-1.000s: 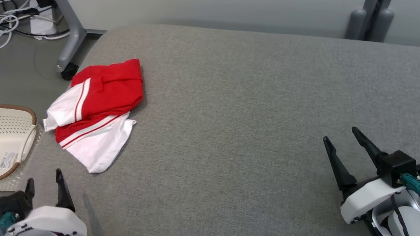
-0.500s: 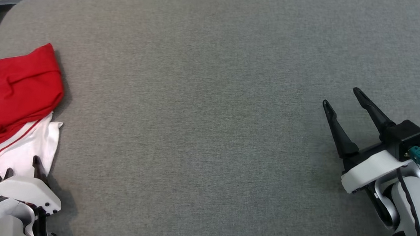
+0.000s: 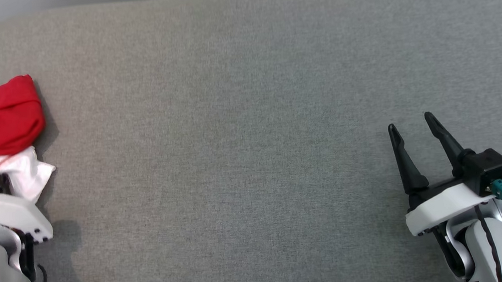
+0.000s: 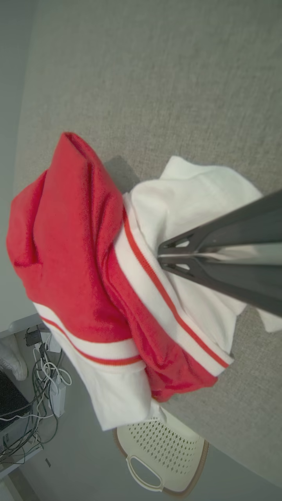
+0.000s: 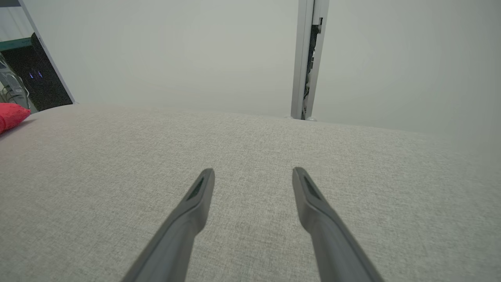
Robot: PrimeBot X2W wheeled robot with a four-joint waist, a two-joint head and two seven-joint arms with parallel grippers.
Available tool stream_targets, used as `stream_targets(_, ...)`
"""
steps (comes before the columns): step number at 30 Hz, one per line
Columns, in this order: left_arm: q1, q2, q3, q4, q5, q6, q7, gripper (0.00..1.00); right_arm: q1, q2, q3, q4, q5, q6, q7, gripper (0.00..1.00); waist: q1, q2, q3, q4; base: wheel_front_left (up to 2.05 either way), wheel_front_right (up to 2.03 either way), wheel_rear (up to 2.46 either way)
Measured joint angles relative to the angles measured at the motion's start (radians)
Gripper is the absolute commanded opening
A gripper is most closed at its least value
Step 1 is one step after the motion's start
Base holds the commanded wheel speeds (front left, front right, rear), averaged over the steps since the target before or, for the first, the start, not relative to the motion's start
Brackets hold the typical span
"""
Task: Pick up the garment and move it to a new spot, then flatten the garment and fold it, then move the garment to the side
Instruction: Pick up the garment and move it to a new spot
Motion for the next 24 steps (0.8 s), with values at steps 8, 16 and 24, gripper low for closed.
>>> stream_targets(8,-0.062,-0.005,-0.089,-0.106,0.052,-0.059,-0.032,0.00,0.048,0.017,-0.005,0.032,0.041,0.000,0.000,1.00,0.0000,0.0000,-0.111,-0.035,0.00,0.00,0.00)
stream_targets(16,-0.023,-0.153,-0.212,-0.186,0.068,-0.089,-0.036,0.00,0.099,0.020,0.045,0.056,0.144,0.000,0.000,1.00,0.0000,0.0000,-0.213,-0.132,0.00,0.00,0.00)
stream_targets(24,0.072,-0.225,-0.527,-0.309,-0.132,-0.093,-0.036,0.00,0.100,0.020,0.080,0.069,0.162,0.000,0.000,1.00,0.0000,0.0001,-0.263,-0.256,0.00,0.00,0.00)
